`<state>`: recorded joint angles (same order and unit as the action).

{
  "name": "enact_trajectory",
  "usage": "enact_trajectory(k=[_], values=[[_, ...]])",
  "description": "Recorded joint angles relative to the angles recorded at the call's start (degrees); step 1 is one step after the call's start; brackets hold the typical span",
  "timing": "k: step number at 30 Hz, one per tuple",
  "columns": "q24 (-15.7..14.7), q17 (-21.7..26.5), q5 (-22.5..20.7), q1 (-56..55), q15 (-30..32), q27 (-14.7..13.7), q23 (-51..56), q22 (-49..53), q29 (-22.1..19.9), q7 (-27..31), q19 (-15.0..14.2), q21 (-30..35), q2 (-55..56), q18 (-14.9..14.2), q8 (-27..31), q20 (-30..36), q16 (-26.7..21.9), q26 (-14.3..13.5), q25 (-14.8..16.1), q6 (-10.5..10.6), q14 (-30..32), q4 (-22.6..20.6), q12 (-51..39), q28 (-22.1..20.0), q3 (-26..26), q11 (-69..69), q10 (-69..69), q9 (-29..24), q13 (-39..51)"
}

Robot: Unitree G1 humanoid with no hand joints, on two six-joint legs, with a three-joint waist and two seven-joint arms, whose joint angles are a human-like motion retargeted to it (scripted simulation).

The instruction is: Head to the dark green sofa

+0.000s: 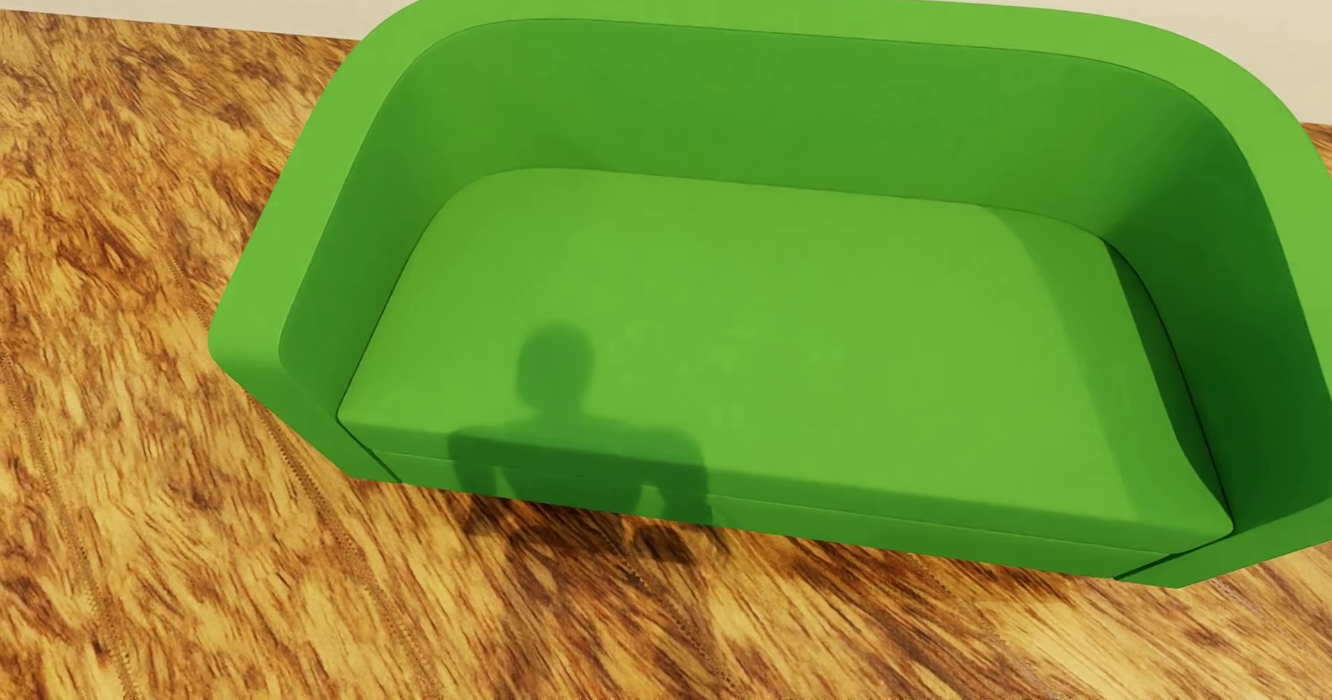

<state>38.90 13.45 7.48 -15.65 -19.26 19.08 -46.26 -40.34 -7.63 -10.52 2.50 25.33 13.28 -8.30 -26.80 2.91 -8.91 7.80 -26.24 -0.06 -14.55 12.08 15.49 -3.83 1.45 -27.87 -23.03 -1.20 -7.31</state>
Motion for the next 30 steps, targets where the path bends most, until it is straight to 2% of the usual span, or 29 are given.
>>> enact_trajectory(k=[3, 7, 9, 12, 13, 15, 17, 19, 23, 27, 30], values=[[0.1, 0.4, 0.2, 0.0, 0.2, 0.9, -3.6, 0.6, 2.8, 0.1, -0.2, 2.2, 0.0, 0.1, -0.2, 1.5, -1.2, -0.8, 0.4, 0.0, 0.0, -0.3, 0.3, 0.8, 0.0, 0.3, 0.4, 0.0, -0.7], [-0.2, 0.8, 0.5, 0.3, 0.6, 0.6, -4.1, -0.1, 3.3, -0.1, -0.5, 4.3, 0.0, 0.3, 0.0, 3.1, -1.3, -0.4, 0.4, 0.0, 0.3, -0.6, -1.0, 1.2, 0.0, 0.1, 0.6, 0.0, 0.4], [-0.3, 0.9, 0.7, 0.7, 0.8, 0.2, -2.6, -2.3, 3.1, -0.4, -0.7, 5.4, -0.5, 0.7, 0.0, 3.5, -0.3, 1.1, -0.1, 0.0, 0.6, -0.8, -3.9, 1.5, -0.1, 0.3, 0.6, 0.1, 2.1], [0.2, -1.1, 0.8, 1.2, 0.6, 1.3, -2.5, -6.1, 1.3, -0.5, -0.7, 5.7, -1.3, 0.9, 0.1, 3.1, 1.5, 3.9, 0.0, 0.1, 0.0, -0.8, -8.7, 1.2, -0.4, 0.6, 0.1, 0.2, 6.2], [0.7, -1.8, 0.8, 1.3, 0.8, 1.4, -2.5, -6.2, 1.7, -0.5, -0.7, 6.0, -1.5, 1.0, 0.2, 3.6, 2.0, 3.7, 0.0, 0.1, 0.2, -0.9, -9.7, 1.3, -0.4, 0.6, 0.0, 0.2, 7.9], [1.0, -2.7, 0.9, 1.5, 1.1, 0.5, -0.2, -4.4, 1.5, -0.9, -0.8, 5.8, -1.5, 1.4, 0.3, 4.9, 2.5, 1.3, -0.1, 0.1, 0.4, -0.9, -10.6, 1.3, -0.6, 0.6, -0.1, 0.2, 10.3], [0.2, -3.1, 0.8, 1.8, 1.1, -1.7, 3.9, -0.8, -0.3, -1.2, -0.9, 5.0, -1.7, 1.5, 0.4, 5.5, 2.6, -1.5, -0.5, 0.2, 0.2, -0.9, -10.1, 1.1, -0.8, 0.9, 0.2, 0.3, 10.9], [-1.2, -3.3, 0.6, 2.3, 1.1, -3.4, 7.4, 2.2, -1.8, -1.6, -0.9, 4.4, -2.1, 1.6, 0.6, 5.0, 3.1, -2.6, -0.7, 0.3, 0.0, -0.8, -9.2, 0.3, -1.0, 1.4, 0.6, 0.3, 10.6], [-1.6, -3.8, 0.3, 3.3, 1.6, -2.5, 8.0, 1.7, -1.1, -2.0, -0.9, 4.3, -2.7, 1.7, 0.9, 3.6, 3.9, -0.5, -1.0, 0.5, 0.4, -0.7, -8.6, 0.1, -1.3, 2.0, 1.4, 0.5, 9.6], [-0.6, -3.6, 0.0, 3.7, 1.7, 0.2, 2.7, -2.4, 1.0, -2.6, -0.7, 5.3, -2.8, 1.7, 1.4, 1.3, 3.8, 2.5, -0.6, 0.6, 0.3, -0.5, -8.5, -0.6, -1.4, 2.1, 1.6, 0.5, 8.1], [-0.5, -2.8, -0.2, 4.0, 1.8, 1.6, -1.6, -4.7, 2.0, -2.8, -0.7, 5.6, -2.9, 1.7, 1.5, -1.1, 3.7, 3.7, 0.0, 0.7, 0.4, -0.3, -7.6, -1.3, -1.5, 2.1, 1.7, 0.6, 6.1]])
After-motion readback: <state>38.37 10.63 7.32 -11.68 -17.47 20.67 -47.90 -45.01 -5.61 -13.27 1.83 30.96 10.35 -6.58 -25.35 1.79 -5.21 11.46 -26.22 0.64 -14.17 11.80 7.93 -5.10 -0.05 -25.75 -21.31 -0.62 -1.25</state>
